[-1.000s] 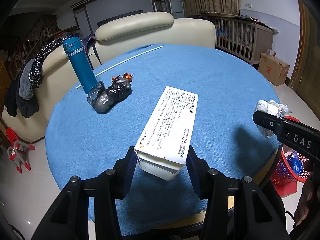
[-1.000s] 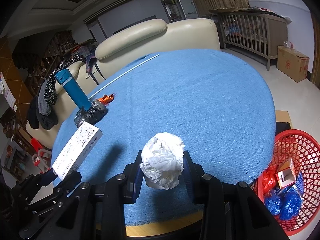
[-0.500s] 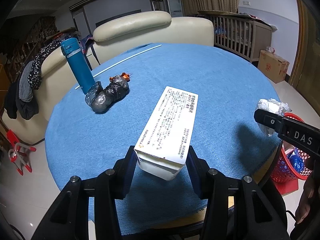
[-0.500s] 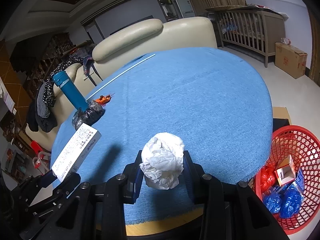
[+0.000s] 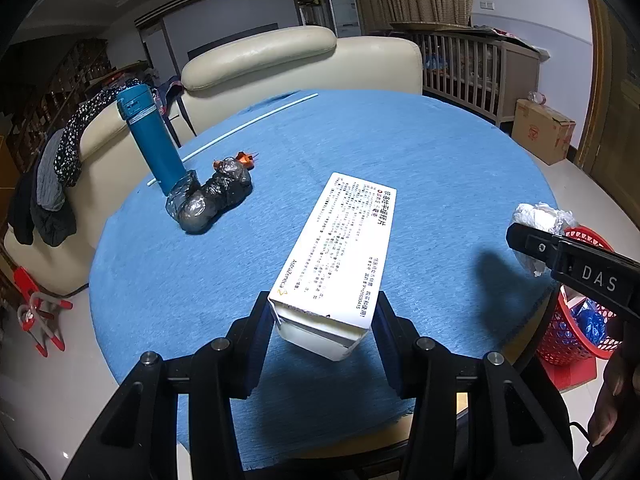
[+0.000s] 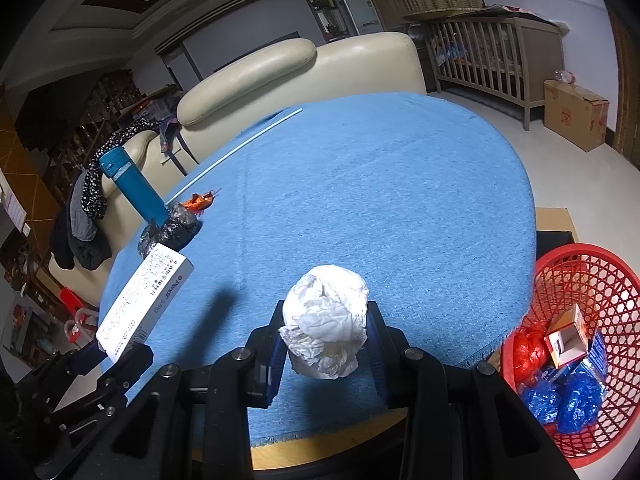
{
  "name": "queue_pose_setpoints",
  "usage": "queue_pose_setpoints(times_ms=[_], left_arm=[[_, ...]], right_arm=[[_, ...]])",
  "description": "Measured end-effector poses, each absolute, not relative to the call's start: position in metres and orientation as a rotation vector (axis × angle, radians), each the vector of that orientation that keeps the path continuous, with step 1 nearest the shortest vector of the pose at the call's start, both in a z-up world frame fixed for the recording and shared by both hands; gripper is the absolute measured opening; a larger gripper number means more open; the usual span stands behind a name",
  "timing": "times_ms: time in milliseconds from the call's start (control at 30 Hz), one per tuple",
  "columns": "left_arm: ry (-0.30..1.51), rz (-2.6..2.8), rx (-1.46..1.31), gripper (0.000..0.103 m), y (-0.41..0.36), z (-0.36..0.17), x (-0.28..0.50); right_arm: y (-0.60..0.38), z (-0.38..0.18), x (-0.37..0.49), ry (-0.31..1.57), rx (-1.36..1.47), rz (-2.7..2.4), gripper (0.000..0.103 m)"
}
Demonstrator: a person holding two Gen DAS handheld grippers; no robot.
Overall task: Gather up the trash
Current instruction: 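Carry the tissue with the right tool while the left tool carries the box toward the red basket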
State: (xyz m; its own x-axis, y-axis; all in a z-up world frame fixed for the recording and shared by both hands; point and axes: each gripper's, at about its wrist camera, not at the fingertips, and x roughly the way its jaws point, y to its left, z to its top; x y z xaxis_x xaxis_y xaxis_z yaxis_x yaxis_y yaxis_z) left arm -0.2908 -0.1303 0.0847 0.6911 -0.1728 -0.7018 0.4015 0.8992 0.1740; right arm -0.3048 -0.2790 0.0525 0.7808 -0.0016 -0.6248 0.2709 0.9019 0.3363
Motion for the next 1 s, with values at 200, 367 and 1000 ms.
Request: queue_pose_setpoints(times_ms=[200, 367, 1000], left_arm=[[0.74, -0.35, 0.351, 0.051, -0.143, 0.084, -0.294], [0.734, -0.378, 0.377, 0.051, -0.159, 0.085, -0.297], [0.708, -0.541, 0.539, 0.051, -0.26, 0.078, -0.325]], right_arm=[[-0.288, 0.049, -0.309, 0.657, 0.439, -0.174, 0.038], [-0.303, 0.043, -0.317, 0.657, 0.457, -0.208, 0.038], [-0.391, 0.014, -0.378, 0.654, 0.564, -0.409, 0.038]])
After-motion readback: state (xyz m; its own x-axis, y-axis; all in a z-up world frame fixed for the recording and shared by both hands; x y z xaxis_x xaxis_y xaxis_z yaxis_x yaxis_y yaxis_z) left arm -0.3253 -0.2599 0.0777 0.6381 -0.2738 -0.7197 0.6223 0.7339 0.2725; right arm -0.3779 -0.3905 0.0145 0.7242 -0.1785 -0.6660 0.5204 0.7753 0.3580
